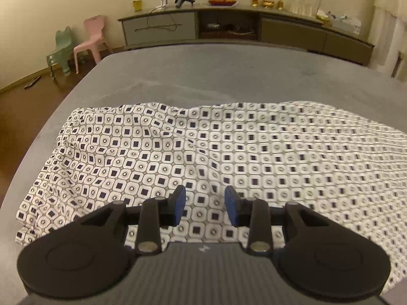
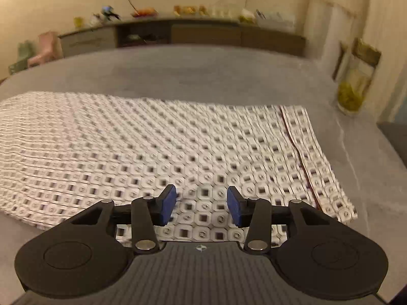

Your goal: Fold clothes

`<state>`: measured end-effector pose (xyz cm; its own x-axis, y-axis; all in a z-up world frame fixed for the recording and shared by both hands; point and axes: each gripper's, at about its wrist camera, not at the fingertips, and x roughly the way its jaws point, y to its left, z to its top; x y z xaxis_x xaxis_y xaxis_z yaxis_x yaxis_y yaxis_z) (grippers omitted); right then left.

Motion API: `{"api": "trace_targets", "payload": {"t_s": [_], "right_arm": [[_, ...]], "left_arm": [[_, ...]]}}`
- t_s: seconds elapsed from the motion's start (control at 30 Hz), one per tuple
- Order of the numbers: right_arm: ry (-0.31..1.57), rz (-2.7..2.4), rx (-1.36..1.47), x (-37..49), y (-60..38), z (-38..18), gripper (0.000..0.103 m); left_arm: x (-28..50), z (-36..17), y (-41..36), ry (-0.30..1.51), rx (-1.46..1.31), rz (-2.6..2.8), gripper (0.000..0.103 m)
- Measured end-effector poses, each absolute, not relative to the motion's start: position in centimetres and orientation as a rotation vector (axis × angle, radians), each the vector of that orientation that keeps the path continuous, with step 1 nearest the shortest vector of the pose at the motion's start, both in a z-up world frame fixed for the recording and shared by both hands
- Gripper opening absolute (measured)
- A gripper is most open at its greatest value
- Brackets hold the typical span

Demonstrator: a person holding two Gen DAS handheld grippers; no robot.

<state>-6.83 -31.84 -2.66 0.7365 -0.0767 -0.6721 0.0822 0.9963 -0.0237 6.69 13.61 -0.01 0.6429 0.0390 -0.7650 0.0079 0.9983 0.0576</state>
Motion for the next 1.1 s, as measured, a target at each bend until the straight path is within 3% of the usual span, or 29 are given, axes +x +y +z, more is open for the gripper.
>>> {"api": "trace_targets", "payload": {"t_s": [0.2,0.3,0.63,0.73,0.77,0.83,0.87,1.03,1.1], "right_arm": [[0.770,0.008,-0.052,-6.9,-29.3,-3.8,0.049],[0.799,-0.093,0.049,-6.6,-32.8,-3.9,0.056],[0.792,-0.346,0.187,-8.2,-39.7,-4.4,0.057],[0.709,-0.382,0.301,-9.7,-41.5,-3.4,0.057],[0.678,-0.403,0.331,-10.4,-41.8,-2.7,0.059],[0.650,-0.485,0.363,-11.4,-42.8,-2.1,0.076],[0.652,-0.518,0.385,-11.5,-43.5,-2.3,0.078],[0.728,-0.532,0.371,-10.2,-43.9,-3.7,0.077],[0.754,-0.541,0.286,-9.6,-42.8,-3.8,0.069]], "left_arm": [[6.0,-1.0,17.2,0.900,0.026,0.095,0.036],[5.5,-1.0,19.9,0.900,-0.012,0.153,0.038],[4.6,-0.3,25.3,0.884,-0.082,0.350,0.038],[4.4,0.1,25.8,0.871,-0.123,0.358,0.036],[4.2,0.7,25.3,0.847,-0.134,0.335,0.036],[3.9,1.9,23.9,0.804,-0.135,0.281,0.036],[3.9,2.4,22.9,0.791,-0.122,0.248,0.036],[4.5,3.6,16.1,0.761,-0.056,0.060,0.036],[4.6,3.7,12.6,0.757,-0.027,-0.029,0.036]]}}
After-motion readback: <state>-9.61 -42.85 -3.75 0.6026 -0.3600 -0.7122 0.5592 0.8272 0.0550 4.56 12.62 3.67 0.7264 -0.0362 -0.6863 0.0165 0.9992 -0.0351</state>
